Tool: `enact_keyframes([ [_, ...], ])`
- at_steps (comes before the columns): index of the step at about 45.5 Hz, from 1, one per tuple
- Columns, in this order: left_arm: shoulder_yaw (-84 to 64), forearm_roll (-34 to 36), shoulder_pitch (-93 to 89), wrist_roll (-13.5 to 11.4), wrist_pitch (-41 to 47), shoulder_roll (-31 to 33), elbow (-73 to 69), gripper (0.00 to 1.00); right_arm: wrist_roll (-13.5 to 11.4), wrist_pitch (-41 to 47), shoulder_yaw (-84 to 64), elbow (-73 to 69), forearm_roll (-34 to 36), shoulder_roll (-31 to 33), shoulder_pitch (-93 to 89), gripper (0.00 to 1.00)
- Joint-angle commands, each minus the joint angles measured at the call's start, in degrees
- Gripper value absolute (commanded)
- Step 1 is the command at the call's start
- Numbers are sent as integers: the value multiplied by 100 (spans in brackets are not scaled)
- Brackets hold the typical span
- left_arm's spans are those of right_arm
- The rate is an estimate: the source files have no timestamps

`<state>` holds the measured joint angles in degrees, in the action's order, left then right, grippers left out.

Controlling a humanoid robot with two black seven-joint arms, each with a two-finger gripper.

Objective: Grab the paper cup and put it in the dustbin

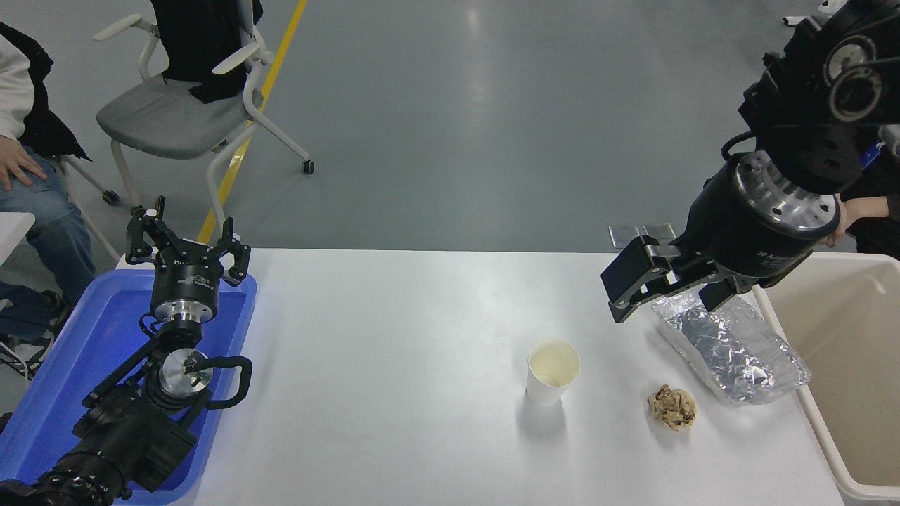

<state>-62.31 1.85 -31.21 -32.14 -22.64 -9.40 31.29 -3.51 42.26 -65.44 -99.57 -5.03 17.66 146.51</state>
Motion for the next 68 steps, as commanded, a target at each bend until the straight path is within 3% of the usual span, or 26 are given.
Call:
enact_keyframes([
  [1, 0, 0, -8, -2, -4, 17, 0, 99, -1, -235, 14, -43, -33, -105, -183, 100],
  [14, 0, 0, -8, -2, -4, 17, 0, 99, -9, -1026, 163, 736, -69, -421, -1273, 100],
  [28, 9, 17, 0, -20, -4, 17, 0, 99, -9, -1158, 787, 2248, 46, -1766, -2750, 100],
  [45, 9, 17, 0, -20, -4, 17, 0, 99, -18, -1141, 1262, 3514, 204, -1766, -3673, 100],
  [68, 0, 17, 0, -20, -4, 17, 0, 99, -27, -1176, 1376, 3980, 204, -1766, -4314, 100],
])
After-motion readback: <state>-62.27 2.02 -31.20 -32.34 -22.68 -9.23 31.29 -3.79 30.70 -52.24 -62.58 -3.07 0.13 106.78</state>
